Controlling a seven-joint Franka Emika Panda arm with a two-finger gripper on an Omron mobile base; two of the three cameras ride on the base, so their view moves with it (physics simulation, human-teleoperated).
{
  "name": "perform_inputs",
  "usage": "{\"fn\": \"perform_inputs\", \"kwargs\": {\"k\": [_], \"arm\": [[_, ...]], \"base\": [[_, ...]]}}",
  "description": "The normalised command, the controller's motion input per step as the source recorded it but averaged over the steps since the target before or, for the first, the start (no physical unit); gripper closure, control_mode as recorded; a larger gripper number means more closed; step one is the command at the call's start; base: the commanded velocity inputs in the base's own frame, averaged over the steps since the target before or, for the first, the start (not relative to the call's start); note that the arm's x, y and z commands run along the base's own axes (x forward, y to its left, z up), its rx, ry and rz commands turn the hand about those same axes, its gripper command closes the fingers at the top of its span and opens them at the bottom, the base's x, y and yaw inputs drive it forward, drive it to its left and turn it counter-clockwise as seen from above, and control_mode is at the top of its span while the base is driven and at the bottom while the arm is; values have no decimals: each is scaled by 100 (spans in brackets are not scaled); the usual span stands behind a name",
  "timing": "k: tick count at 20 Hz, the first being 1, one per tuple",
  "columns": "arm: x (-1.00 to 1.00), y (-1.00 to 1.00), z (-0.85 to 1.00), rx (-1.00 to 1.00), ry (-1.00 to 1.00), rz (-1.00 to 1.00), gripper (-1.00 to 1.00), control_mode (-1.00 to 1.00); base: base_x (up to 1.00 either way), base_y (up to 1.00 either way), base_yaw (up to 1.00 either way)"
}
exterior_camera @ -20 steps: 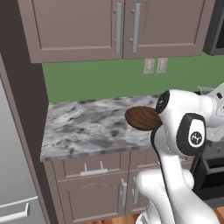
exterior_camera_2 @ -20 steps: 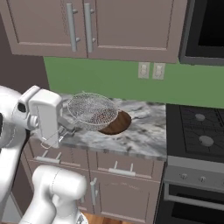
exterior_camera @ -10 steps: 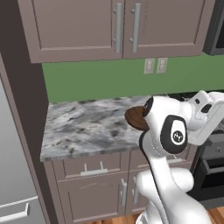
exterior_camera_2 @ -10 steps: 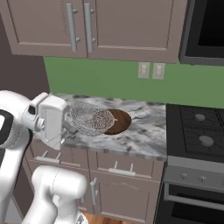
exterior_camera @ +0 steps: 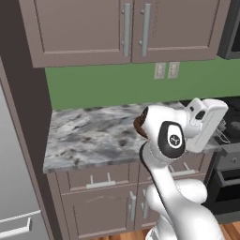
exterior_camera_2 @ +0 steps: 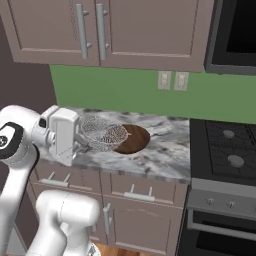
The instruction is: Open the cabinet and setup a tea strainer by placing it in the bowl upright.
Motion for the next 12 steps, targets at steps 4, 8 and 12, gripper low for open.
{"fn": "perform_inputs", "kwargs": {"k": [4,8,12], "arm": [[59,8,-10,0,0,0,100,-100],[52,2,-48,0,8,-6,100,-100],[56,0,-32,0,7,-11,100,-100]], "base": [[0,0,0],[0,0,0],[0,0,0]]}}
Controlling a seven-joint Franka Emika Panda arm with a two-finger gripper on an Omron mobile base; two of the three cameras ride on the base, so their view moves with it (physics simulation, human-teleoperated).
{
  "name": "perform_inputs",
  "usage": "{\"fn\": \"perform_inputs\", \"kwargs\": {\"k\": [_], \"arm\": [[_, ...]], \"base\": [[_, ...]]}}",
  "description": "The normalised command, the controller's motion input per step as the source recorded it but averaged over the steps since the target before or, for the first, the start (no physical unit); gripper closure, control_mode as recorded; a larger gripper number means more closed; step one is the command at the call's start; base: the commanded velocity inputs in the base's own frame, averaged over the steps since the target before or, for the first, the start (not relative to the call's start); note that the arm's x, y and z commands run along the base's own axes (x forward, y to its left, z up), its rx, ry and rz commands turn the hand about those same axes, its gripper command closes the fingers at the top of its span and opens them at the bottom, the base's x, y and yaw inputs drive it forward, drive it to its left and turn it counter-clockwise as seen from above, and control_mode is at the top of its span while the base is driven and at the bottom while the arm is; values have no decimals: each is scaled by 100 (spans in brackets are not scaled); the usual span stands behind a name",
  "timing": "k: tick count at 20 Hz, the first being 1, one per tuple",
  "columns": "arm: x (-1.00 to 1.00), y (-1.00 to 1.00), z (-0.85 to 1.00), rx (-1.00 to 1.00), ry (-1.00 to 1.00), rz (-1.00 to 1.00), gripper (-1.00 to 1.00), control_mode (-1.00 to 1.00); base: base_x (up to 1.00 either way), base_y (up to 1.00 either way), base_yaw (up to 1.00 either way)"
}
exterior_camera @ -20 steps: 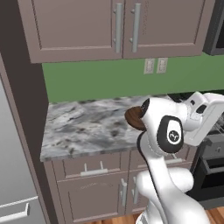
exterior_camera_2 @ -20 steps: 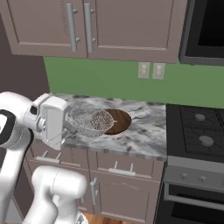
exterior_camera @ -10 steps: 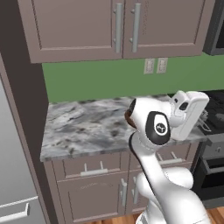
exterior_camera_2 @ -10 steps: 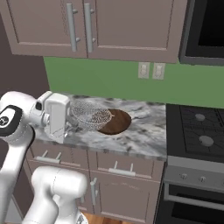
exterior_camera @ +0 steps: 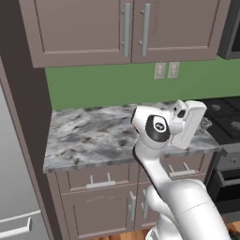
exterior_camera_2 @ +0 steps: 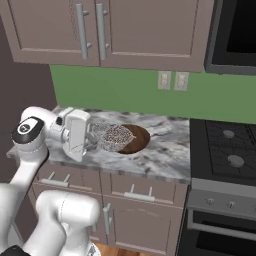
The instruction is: Open the cabinet and setup a tea strainer by placing it in the bowl upright.
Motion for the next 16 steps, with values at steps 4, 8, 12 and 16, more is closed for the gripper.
{"fn": "perform_inputs", "kwargs": {"k": [4,8,12,16], "arm": [[50,8,-14,0,0,-8,100,-100],[38,11,-2,0,-2,-3,100,-100],[20,0,0,0,-8,0,100,-100],[23,6,0,0,-3,0,100,-100]], "base": [[0,0,0],[0,0,0],[0,0,0],[0,0,0]]}}
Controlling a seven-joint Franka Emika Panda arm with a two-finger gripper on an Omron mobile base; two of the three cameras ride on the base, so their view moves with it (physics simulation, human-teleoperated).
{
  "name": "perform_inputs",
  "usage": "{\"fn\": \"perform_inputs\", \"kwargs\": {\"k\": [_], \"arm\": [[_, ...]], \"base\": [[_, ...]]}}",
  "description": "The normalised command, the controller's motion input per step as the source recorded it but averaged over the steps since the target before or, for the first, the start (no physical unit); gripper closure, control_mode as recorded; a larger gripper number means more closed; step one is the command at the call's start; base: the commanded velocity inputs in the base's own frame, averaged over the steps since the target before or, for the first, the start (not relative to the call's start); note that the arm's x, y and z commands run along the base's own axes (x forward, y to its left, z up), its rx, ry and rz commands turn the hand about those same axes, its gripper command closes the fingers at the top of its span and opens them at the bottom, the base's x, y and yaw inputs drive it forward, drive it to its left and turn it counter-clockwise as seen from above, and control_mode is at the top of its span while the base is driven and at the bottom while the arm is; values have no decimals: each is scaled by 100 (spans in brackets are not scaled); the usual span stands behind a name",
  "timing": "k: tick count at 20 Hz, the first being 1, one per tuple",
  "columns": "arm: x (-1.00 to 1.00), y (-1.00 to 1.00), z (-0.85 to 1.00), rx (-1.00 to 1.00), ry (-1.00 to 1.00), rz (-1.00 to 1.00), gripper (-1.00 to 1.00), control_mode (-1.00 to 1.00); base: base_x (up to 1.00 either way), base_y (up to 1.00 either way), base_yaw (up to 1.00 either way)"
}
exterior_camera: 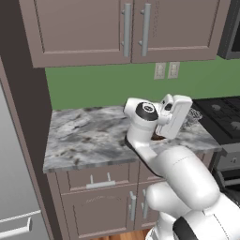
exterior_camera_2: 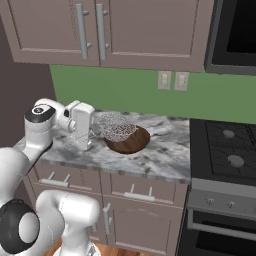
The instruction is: Open the cabinet and setup a tea strainer by placing it in the bowl upright.
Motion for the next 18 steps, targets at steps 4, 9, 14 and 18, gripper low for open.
{"fn": "perform_inputs", "kwargs": {"k": [4,9,14,18], "arm": [[13,7,-5,0,0,0,100,-100],[26,2,-22,0,0,0,100,-100],[35,1,-25,0,0,0,100,-100],[28,3,-29,-1,0,0,100,-100]], "base": [[0,0,0],[0,0,0],[0,0,0],[0,0,0]]}}
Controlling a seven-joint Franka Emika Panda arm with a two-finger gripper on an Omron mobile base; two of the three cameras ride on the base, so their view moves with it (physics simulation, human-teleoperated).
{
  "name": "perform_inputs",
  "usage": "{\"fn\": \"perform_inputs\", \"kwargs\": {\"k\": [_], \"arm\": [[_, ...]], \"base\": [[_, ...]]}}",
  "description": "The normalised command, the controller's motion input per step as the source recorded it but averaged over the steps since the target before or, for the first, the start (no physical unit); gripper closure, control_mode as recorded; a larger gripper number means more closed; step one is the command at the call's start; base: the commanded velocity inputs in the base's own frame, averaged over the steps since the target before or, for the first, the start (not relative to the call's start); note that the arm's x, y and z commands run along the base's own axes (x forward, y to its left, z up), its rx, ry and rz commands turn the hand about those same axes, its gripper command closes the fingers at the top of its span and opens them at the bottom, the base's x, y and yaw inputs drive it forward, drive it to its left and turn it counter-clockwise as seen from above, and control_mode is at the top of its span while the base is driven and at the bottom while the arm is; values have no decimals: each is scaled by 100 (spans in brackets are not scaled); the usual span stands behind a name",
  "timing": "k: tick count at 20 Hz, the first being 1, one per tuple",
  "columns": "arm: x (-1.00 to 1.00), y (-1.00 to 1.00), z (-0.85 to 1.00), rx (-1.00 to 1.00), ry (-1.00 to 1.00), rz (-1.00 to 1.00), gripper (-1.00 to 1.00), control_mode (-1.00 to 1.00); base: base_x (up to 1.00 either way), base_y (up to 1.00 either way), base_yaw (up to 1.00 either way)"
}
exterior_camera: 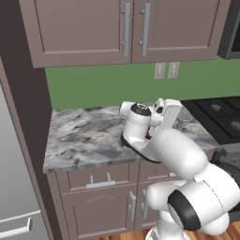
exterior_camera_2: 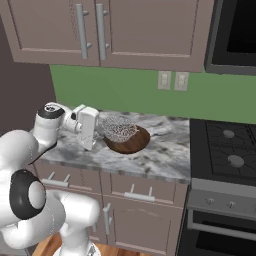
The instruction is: Open the cabinet and setup a tea strainer by placing it in the bowl upright.
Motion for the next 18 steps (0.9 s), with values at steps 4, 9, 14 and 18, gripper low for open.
{"fn": "perform_inputs", "kwargs": {"k": [4,9,14,18], "arm": [[28,0,-36,-3,-1,0,100,-100],[29,0,-34,-3,-1,0,100,-100],[30,0,-20,-1,-5,0,100,-100],[28,0,-5,0,-3,0,100,-100]], "base": [[0,0,0],[0,0,0],[0,0,0],[0,0,0]]}}
